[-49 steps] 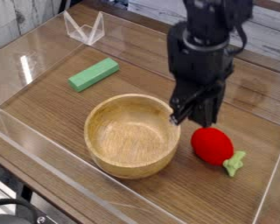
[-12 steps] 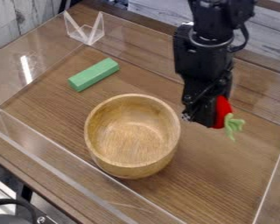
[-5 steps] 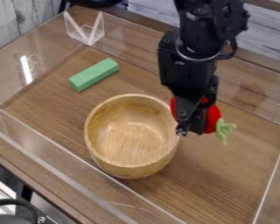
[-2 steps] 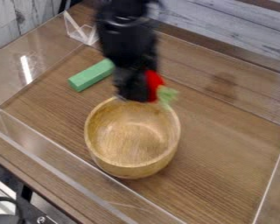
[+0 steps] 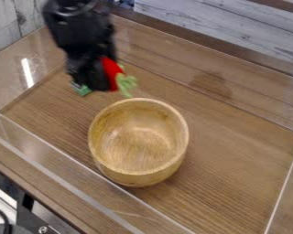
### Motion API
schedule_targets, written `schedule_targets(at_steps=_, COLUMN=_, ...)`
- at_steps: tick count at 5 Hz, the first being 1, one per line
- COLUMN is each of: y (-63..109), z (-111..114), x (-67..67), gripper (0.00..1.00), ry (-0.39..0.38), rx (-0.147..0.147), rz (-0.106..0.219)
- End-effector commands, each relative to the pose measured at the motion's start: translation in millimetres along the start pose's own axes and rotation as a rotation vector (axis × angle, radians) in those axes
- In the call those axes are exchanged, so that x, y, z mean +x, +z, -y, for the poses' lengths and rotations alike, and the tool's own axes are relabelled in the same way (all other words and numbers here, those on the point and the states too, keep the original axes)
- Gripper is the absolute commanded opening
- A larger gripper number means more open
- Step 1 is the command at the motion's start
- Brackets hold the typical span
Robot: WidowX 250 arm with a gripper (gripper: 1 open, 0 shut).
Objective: Move the red object to the left side of the table
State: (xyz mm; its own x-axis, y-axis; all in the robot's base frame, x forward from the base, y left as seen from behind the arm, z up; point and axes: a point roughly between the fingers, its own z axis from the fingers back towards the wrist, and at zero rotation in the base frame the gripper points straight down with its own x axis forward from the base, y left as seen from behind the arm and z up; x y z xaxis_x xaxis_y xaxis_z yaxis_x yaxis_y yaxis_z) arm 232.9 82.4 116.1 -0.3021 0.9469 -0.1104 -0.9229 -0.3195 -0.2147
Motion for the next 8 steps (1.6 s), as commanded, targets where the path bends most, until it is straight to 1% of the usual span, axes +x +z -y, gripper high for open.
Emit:
schedule_targets(at_steps=1, y=12.2, z=22.7, x=30.5, gripper=0.0, ry=0.0, rx=-0.043, rz=0.004)
schedule_targets(at_steps=2, y=2.5, z=21.5, x=57.6, gripper=0.0, ry=0.021, rx=-0.042, rz=0.013)
schedule_targets(at_steps=3, y=-8.7, z=19.6, x=80.0, gripper=0.0, ry=0.039, rx=-0.04, rz=0.018)
schedule_targets(at_steps=4, y=-35.3, z=16.3, x=92.5, gripper=0.0, ry=0.082, rx=-0.028, rz=0.021)
schedule_targets(at_steps=5, y=-61.6, z=13.5, x=99.9, gripper=0.0, ry=0.116, rx=-0.014, rz=0.022)
schedule_targets(at_steps=6, y=-69.4, z=31.4, x=101.9, gripper=0.0, ry=0.122, rx=-0.007, rz=0.014)
schedule_targets(at_steps=7, y=-72.8, z=46.0, x=104.7, gripper=1.0, ry=0.13, rx=-0.004, rz=0.013)
schedule_targets(at_steps=8, y=-71.5, z=55.4, x=117.0, gripper=1.0, ry=0.12, rx=0.004, rz=0.003)
